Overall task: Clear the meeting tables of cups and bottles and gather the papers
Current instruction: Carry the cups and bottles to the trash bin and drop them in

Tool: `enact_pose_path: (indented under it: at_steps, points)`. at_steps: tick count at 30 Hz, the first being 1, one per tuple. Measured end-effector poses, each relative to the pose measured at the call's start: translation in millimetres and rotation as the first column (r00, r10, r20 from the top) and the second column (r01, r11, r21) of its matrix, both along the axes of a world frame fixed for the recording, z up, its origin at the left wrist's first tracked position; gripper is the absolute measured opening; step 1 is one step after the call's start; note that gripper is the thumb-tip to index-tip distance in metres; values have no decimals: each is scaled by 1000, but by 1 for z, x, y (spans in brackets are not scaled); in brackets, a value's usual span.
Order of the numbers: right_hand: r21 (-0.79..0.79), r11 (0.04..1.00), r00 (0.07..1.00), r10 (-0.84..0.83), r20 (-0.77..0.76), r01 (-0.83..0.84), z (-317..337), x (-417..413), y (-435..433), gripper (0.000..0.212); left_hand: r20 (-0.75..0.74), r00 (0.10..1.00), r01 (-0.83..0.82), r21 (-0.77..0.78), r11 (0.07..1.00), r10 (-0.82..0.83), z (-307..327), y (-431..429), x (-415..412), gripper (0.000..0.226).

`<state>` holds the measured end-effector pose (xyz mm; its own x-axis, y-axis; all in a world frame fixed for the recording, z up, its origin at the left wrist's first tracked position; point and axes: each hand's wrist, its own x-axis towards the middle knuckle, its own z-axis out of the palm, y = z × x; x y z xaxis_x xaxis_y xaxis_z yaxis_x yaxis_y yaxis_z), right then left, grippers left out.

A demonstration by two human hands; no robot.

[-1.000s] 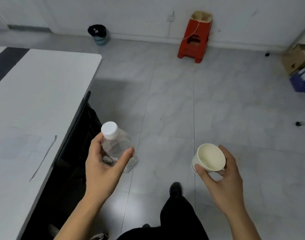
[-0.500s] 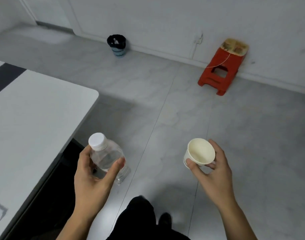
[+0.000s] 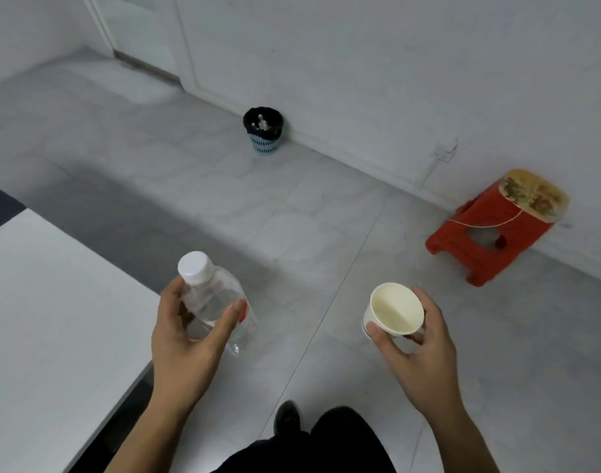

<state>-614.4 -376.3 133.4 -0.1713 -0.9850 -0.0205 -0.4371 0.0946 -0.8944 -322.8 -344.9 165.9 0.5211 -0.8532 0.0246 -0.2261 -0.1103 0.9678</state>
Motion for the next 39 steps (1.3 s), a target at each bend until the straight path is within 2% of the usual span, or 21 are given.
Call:
enact_pose_path:
  at_steps: [3, 7, 11, 18, 23, 27, 32, 39]
  points:
    - [7, 1000, 1000, -16, 15, 16, -3, 6, -83, 82, 42, 999, -6, -18, 1000, 7, 8, -91, 8, 72]
    - [8, 1000, 1000, -6, 16, 6, -27, 20, -211, 80, 23, 999, -38, -12, 999, 38, -8, -212, 15, 64]
    - [-24, 999, 999, 37, 40, -36, -43, 38, -364, 81, 79, 996, -54, 27, 998, 52, -24, -343, 23, 70]
    - [-75, 974, 975, 218, 40, -214, 1, 87, -615, 89, 97, 978, -186, 6, 982, 185, 15, -542, 62, 70]
    - [-50, 952, 953, 304, 4, -303, 0, 131, -750, 90, 12, 947, -321, 25, 947, 321, 1, -652, 103, 74]
    - [-4, 944, 944, 329, -41, -329, -29, 173, -862, 88, -11, 936, -350, 60, 935, 352, -31, -758, 141, 74]
    - [6, 934, 930, 357, -92, -358, -27, 234, -1010, 89, -37, 951, -306, 61, 950, 308, -29, -922, 207, 79]
    - [12, 960, 959, 280, -41, -280, -4, 292, -1174, 89, 33, 980, -196, 29, 980, 195, 9, -1120, 270, 75]
